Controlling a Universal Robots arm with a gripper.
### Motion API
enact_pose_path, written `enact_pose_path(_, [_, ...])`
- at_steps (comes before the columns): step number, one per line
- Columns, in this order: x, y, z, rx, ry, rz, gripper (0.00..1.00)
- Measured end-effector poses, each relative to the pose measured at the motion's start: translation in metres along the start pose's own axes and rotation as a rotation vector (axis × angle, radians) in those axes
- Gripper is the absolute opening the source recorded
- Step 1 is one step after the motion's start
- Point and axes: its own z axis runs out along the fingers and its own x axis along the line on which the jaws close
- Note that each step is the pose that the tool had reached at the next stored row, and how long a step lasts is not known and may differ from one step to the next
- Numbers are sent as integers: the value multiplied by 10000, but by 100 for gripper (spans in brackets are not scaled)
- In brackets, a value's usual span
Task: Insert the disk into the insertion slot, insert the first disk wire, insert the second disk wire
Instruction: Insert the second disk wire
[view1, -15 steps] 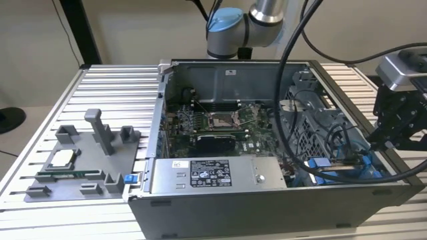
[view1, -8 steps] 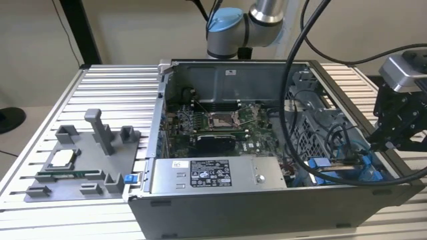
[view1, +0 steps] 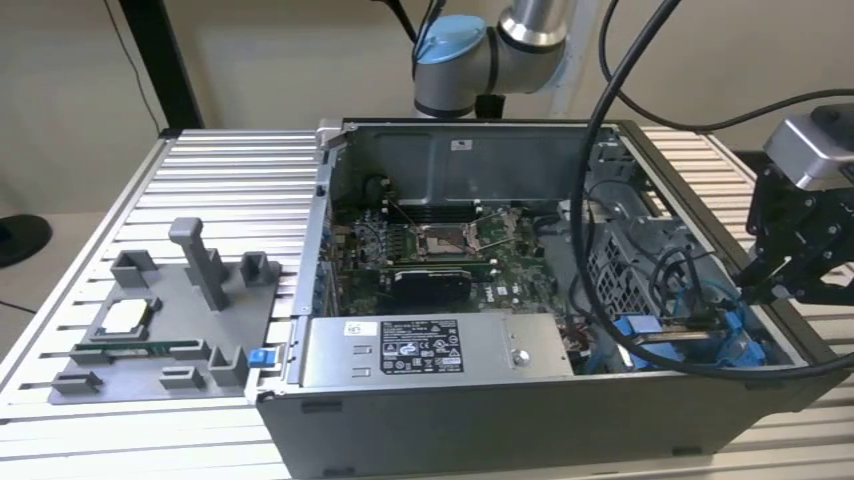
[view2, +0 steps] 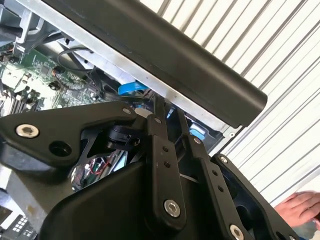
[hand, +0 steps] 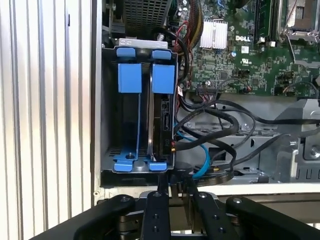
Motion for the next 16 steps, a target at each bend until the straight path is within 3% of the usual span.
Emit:
enact_pose_path(6, [3, -15, 15, -34, -20, -262, 100])
enact_pose_path(8, [5, -16, 30, -26, -67, -273, 100])
enact_pose_path(9, [5, -16, 38, -23, -102, -274, 0])
enact_pose_path(12, [6, -16, 47, -19, -231, -273, 0])
enact_pose_path(16, [0, 0, 2, -13, -489, -272, 0])
